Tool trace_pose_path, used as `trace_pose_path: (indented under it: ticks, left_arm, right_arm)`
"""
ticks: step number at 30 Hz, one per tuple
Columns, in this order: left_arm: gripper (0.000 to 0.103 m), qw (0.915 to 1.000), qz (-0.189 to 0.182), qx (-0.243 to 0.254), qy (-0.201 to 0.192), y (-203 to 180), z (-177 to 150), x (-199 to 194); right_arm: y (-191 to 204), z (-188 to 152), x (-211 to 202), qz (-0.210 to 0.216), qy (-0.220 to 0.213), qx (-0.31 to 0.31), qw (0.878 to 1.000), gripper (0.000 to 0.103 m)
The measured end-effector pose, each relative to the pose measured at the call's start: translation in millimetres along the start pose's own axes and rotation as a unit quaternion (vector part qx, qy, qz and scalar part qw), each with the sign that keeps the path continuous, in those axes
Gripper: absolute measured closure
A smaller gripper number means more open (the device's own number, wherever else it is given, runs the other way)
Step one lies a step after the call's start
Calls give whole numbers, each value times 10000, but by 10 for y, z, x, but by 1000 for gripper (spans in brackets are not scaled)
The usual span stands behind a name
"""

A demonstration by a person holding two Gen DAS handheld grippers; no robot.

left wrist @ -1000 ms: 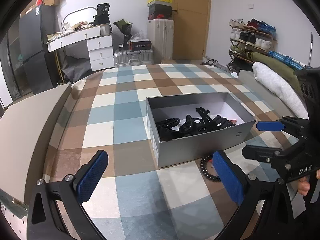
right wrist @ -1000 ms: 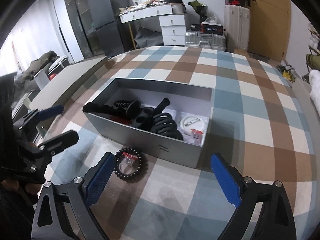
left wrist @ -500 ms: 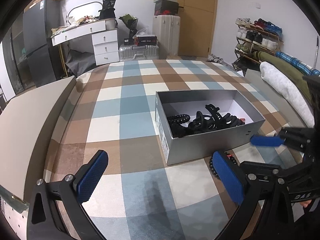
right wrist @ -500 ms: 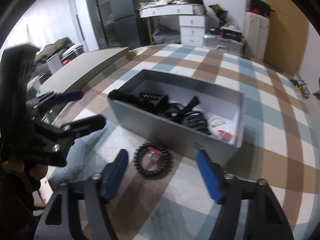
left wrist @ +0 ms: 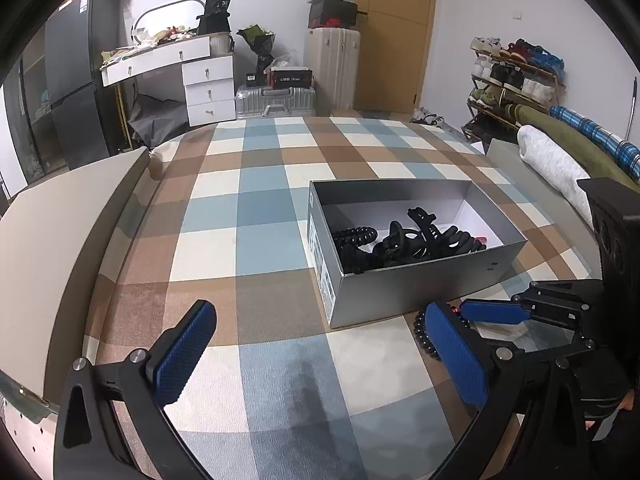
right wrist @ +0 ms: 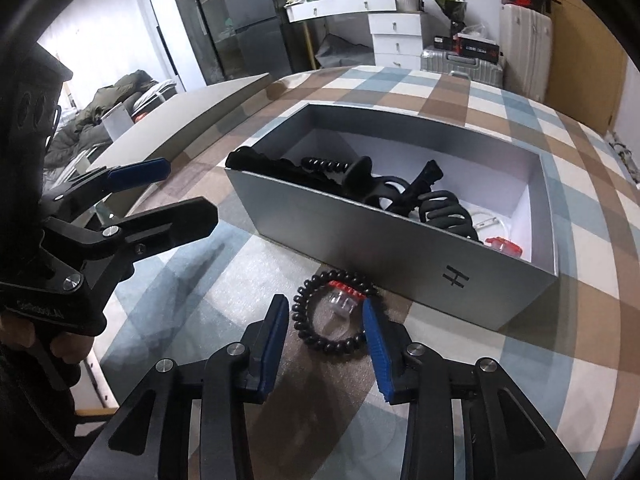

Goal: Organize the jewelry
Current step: 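Lower the right gripper onto the red-capped ring on the beaded bracelet and close, then lift the red-capped ring with the right gripper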

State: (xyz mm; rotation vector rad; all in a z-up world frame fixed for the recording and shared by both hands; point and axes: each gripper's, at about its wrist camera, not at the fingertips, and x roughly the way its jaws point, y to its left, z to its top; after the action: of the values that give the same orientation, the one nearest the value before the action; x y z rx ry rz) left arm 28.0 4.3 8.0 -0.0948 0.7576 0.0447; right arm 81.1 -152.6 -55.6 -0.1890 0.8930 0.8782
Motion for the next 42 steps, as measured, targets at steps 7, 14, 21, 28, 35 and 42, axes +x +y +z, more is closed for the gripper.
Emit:
trace_pose_path:
  ticks: [7, 14, 21, 28, 35, 42]
  left_arm:
    - [1, 10000, -20, -20, 40, 4, -6, 17]
    - [1, 10000, -59, -1, -9, -2, 3, -14]
    - [1, 10000, -56, -20, 8, 1, 4, -11]
    - [1, 9999, -77, -66, -13, 33, 17, -14]
    - [1, 9991, -411, -98, 54, -11, -9, -3]
    - [12, 9964, -649, 114, 529, -215, -82, 197]
  right_arm:
    - [-34, 2, 32, 55, -181, 134, 9997, 75]
    - [-2, -7, 106, 100, -136, 200, 9997, 79]
    - [8, -18, 116, 0, -233, 288, 9993, 85]
    - [26, 34, -55, 257, -466, 214, 9984, 85]
    - [-112, 131, -432, 440, -1060, 396, 9926, 85]
    - [-260, 191, -645, 347, -1289, 525, 9897, 85]
